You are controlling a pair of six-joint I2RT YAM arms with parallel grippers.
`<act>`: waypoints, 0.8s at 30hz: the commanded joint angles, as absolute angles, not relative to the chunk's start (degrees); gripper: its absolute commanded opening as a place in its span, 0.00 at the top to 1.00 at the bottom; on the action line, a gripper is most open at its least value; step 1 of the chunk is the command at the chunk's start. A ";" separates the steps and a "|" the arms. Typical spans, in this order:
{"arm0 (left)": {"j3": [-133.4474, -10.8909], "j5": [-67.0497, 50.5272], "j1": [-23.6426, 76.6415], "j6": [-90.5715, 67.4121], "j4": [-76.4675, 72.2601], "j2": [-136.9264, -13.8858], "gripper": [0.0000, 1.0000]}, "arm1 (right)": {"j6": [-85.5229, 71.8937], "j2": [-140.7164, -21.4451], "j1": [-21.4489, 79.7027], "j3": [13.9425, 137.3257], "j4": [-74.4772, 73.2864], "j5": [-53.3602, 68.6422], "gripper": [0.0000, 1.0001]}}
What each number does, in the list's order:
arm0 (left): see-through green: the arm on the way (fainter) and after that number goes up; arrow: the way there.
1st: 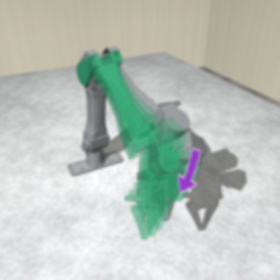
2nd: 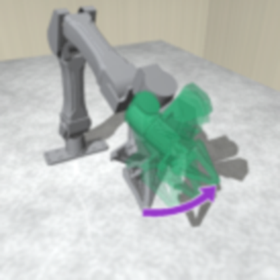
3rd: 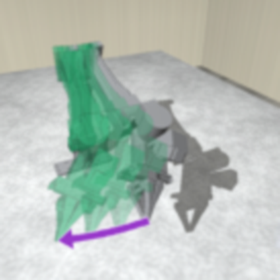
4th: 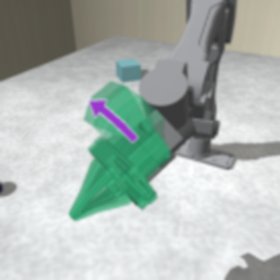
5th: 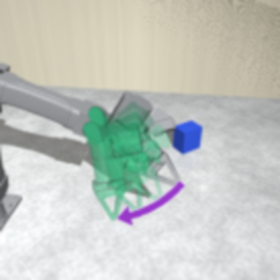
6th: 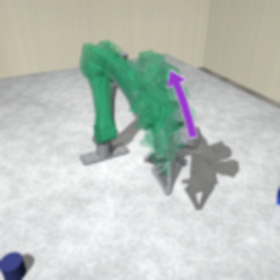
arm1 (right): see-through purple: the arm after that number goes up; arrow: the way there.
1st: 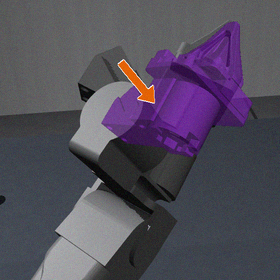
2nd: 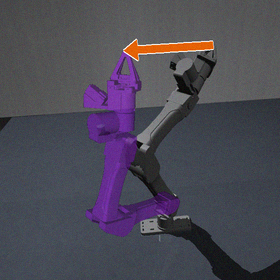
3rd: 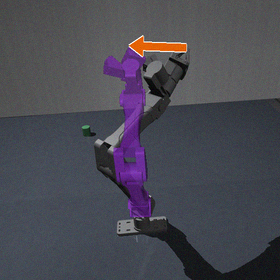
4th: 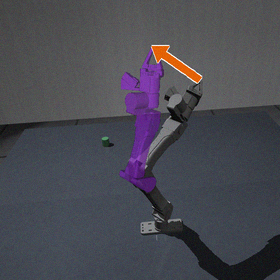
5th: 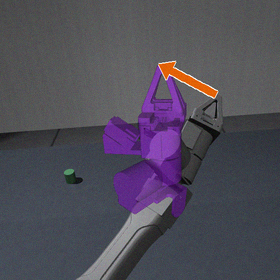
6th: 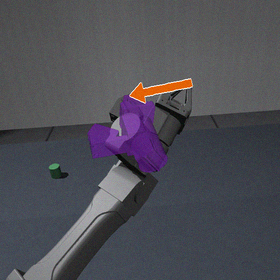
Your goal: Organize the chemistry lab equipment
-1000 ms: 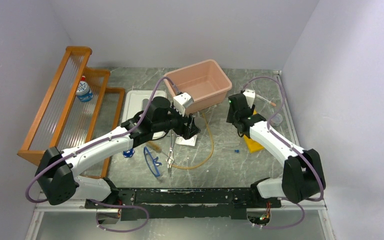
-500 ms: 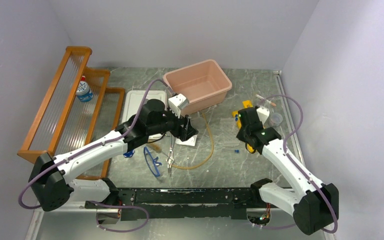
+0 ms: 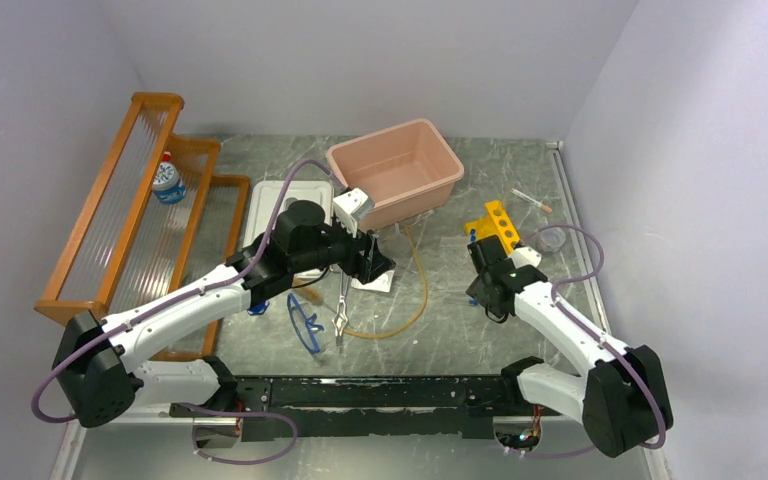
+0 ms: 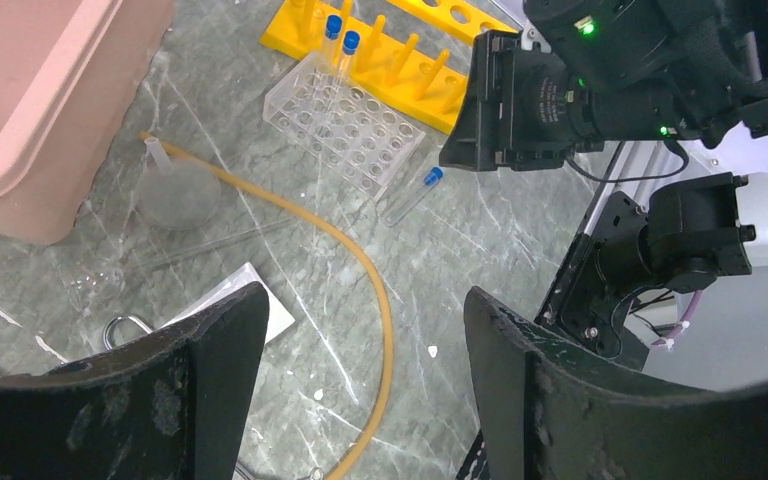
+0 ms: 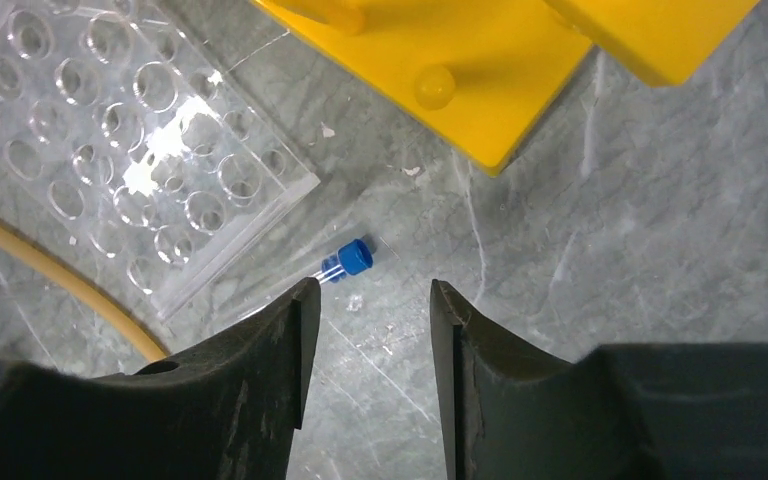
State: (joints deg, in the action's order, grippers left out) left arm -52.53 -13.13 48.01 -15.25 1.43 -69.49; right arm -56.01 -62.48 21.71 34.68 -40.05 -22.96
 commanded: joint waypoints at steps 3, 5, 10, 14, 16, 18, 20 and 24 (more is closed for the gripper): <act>-51.84 -12.75 47.63 -15.31 -0.82 -68.57 0.25 | -63.53 -64.42 21.68 31.30 -33.92 -23.27 0.51; -51.68 -12.42 47.61 -15.41 -1.01 -68.55 0.25 | -64.27 -65.62 21.62 30.99 -32.59 -22.63 0.51; -51.76 -15.35 47.64 -14.07 -1.45 -68.74 0.24 | -63.87 -67.85 21.67 30.24 -29.45 -21.98 0.53; -51.92 -16.13 47.63 -14.02 -1.31 -69.21 0.25 | -63.91 -70.22 21.92 30.51 -28.10 -21.62 0.55; -51.94 -15.96 47.63 -14.05 -1.16 -69.25 0.24 | -64.06 -71.35 22.27 30.91 -27.99 -21.42 0.60; -51.86 -15.76 47.62 -14.09 -1.22 -69.12 0.24 | -64.19 -71.72 22.70 31.00 -28.00 -21.23 0.65; -51.77 -15.60 47.63 -14.18 -1.16 -69.16 0.24 | -64.20 -71.56 23.09 30.83 -28.14 -21.14 0.70; -51.69 -15.46 47.64 -14.40 -1.14 -69.34 0.24 | -63.08 -71.06 23.29 30.16 -27.49 -21.01 0.77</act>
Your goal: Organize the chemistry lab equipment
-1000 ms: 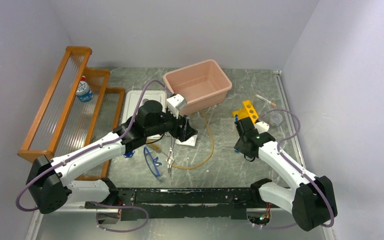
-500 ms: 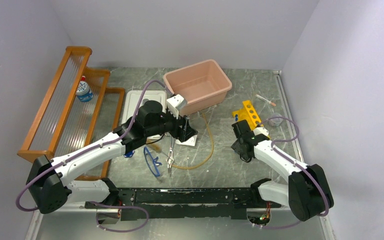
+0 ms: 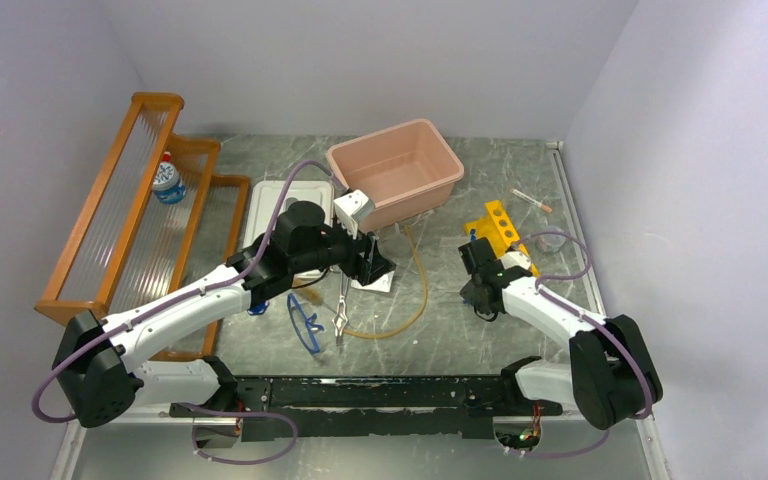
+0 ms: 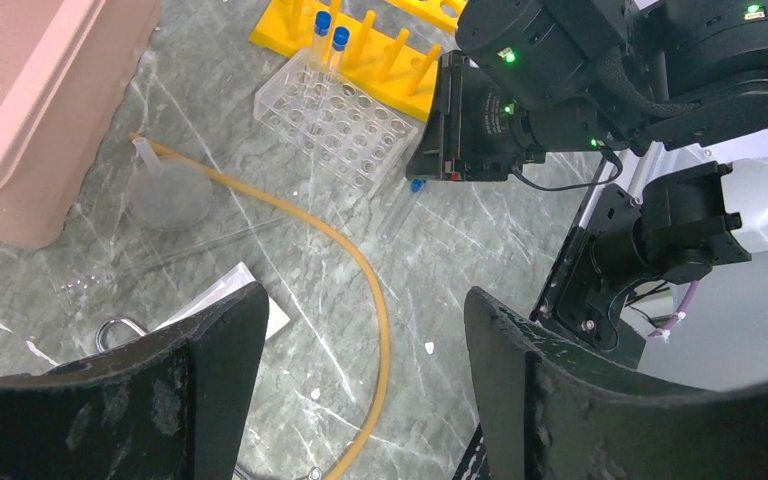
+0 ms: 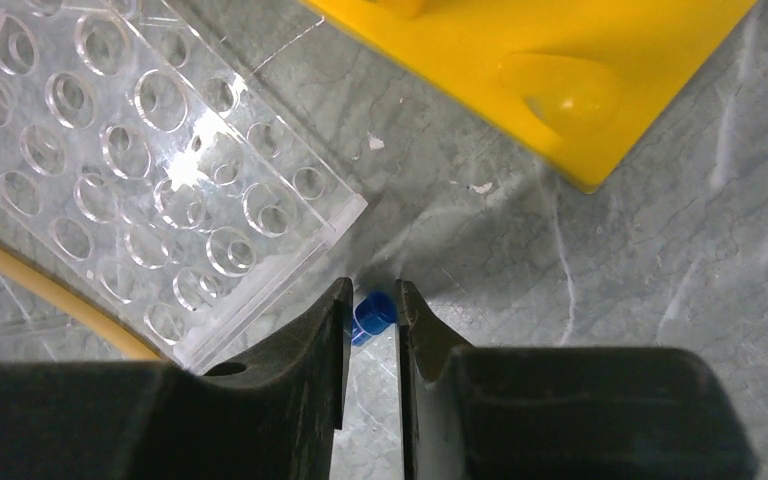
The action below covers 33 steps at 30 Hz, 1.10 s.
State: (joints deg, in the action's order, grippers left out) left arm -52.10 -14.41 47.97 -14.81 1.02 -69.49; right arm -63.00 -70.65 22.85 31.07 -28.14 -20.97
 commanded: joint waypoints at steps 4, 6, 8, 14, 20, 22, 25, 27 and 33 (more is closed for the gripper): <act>-51.77 -15.56 47.64 -14.47 -0.97 -69.54 0.25 | -58.20 -72.15 23.42 30.44 -26.01 -19.28 0.78; -51.77 -15.47 47.64 -14.61 -0.88 -69.48 0.25 | -56.60 -73.51 23.88 31.01 -26.48 -18.79 0.75; -51.77 -15.30 47.63 -14.82 -0.73 -69.44 0.25 | -56.34 -74.11 24.60 31.26 -27.48 -19.35 0.69; -51.12 -14.47 47.63 -15.59 -0.18 -68.04 0.25 | -59.41 -71.72 27.36 31.38 -31.06 -22.29 0.54; -50.15 -14.23 47.61 -15.78 -0.09 -66.17 0.25 | -62.13 -73.14 29.18 31.19 -31.11 -22.06 0.50; -49.74 -14.20 47.61 -15.95 -0.09 -65.81 0.25 | -62.70 -73.98 30.11 31.29 -30.13 -22.06 0.53; -49.15 -14.64 47.62 -16.46 -0.09 -65.73 0.25 | -63.52 -75.60 31.34 31.73 -29.53 -21.96 0.63; -48.78 -14.88 47.64 -16.92 -0.09 -65.80 0.26 | -63.80 -75.97 32.11 31.86 -29.22 -22.09 0.72; -46.08 -17.03 47.70 -21.25 -2.69 -67.35 0.29 | -63.45 -72.89 32.71 31.47 -28.38 -21.68 0.85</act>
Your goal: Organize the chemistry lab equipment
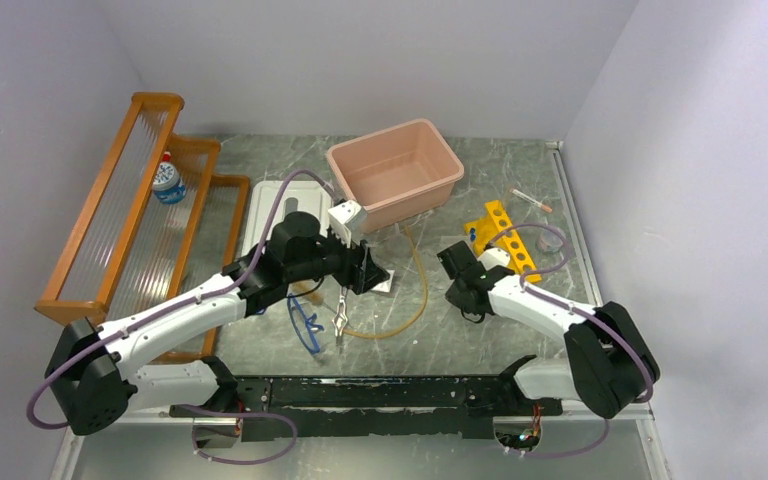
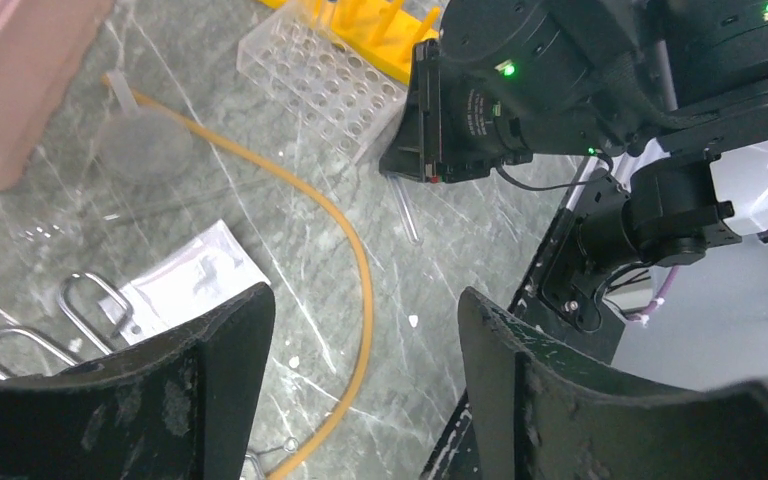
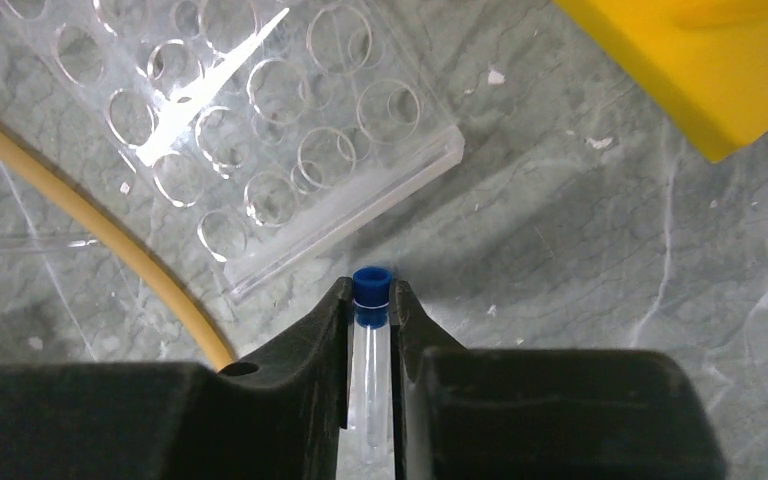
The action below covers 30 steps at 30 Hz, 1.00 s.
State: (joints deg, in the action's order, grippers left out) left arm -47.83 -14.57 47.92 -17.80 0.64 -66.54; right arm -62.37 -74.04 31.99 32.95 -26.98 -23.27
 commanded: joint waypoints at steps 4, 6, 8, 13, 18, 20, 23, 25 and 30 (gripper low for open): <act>-44.73 -17.46 48.20 -27.26 -4.84 -69.23 0.30 | -61.48 -66.59 32.72 30.69 -27.28 -19.73 0.89; -43.46 -15.89 49.36 -31.66 -7.06 -70.18 0.26 | -59.39 -62.40 32.70 30.23 -25.04 -16.93 0.89; -42.47 -14.95 50.98 -34.85 -9.83 -71.72 0.21 | -57.54 -59.80 32.72 30.33 -22.89 -13.09 0.89; -43.11 -17.53 53.49 -39.52 -16.45 -77.35 0.16 | -55.02 -55.39 32.70 31.54 -18.35 -2.85 0.89; -44.14 -19.80 54.34 -42.71 -20.76 -81.23 0.23 | -54.16 -50.86 32.74 33.07 -15.00 3.09 0.88; -44.08 -20.04 54.46 -43.54 -21.40 -82.41 0.27 | -54.14 -50.02 32.75 34.20 -14.77 4.48 0.88; -43.73 -21.45 54.49 -45.21 -23.91 -83.70 0.35 | -54.20 -49.54 32.66 35.03 -14.45 6.05 0.88; -43.73 -22.80 54.66 -46.16 -25.90 -84.31 0.41 | -54.06 -49.49 32.72 35.43 -14.09 6.74 0.88; -44.66 -23.55 55.05 -46.70 -26.72 -85.63 0.55 | -53.63 -50.09 32.69 36.02 -13.30 8.20 0.88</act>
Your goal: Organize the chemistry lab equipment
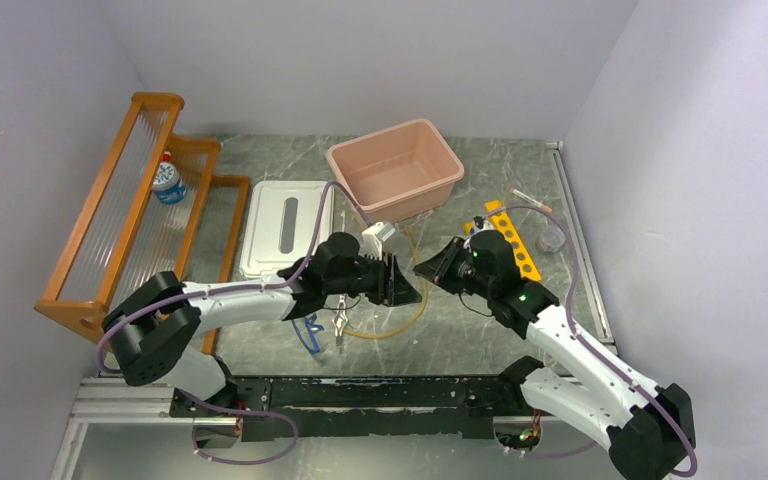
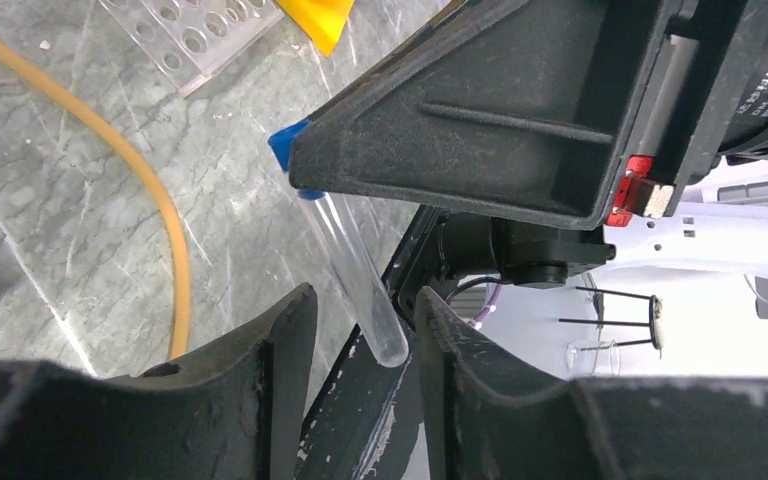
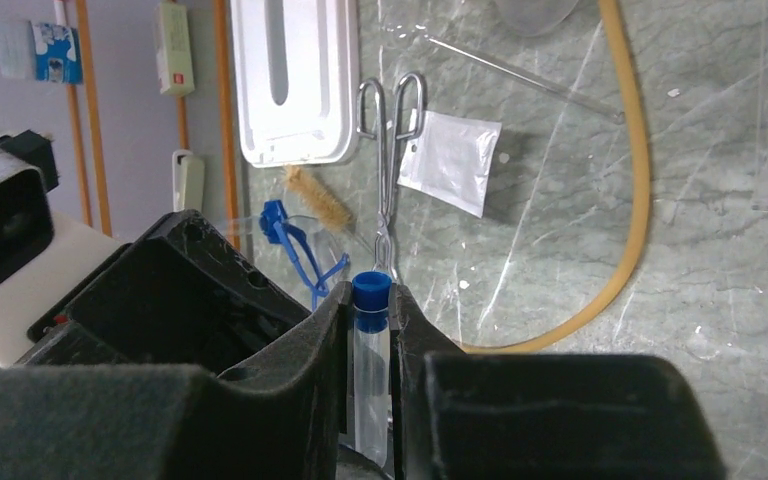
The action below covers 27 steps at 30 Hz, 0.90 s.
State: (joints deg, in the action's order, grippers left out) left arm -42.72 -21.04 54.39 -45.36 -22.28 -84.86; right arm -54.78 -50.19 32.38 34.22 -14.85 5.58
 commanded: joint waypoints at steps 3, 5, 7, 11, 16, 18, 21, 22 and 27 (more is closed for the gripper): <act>-45.14 -23.40 55.04 -46.18 -26.00 -86.04 0.68 | -53.45 -49.94 32.68 36.21 -13.27 8.69 0.87; -45.66 -22.94 55.08 -44.69 -24.70 -85.85 0.76 | -52.99 -49.76 32.61 36.39 -13.63 8.87 0.86; -46.42 -22.75 55.08 -41.82 -23.13 -85.47 0.93 | -51.77 -49.47 32.61 37.07 -15.11 8.61 0.79; -50.18 -27.59 55.03 -30.47 -16.68 -84.19 0.95 | -48.30 -48.39 32.57 40.82 -22.75 5.82 0.52; -55.88 -32.43 54.99 -17.82 -6.12 -82.72 0.95 | -46.60 -48.20 32.44 44.91 -27.09 10.30 0.46; -58.94 -33.95 54.93 -12.90 -1.33 -82.81 0.95 | -46.39 -48.13 32.43 46.11 -27.65 13.21 0.46; -63.00 -31.91 54.99 -5.73 7.14 -83.14 0.95 | -46.17 -46.82 32.51 48.15 -28.95 14.52 0.47; -63.76 -31.31 54.94 -4.17 8.98 -83.01 0.95 | -46.00 -46.40 32.46 49.03 -29.71 14.19 0.48; -65.30 -31.17 53.96 2.78 14.73 -81.07 0.95 | -44.71 -45.35 32.48 52.46 -34.29 12.21 0.56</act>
State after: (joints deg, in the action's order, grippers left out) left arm -63.11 -30.37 54.65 -7.46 6.50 -83.57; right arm -46.78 -46.65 32.25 49.21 -29.56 11.44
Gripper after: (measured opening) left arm 0.119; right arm 0.479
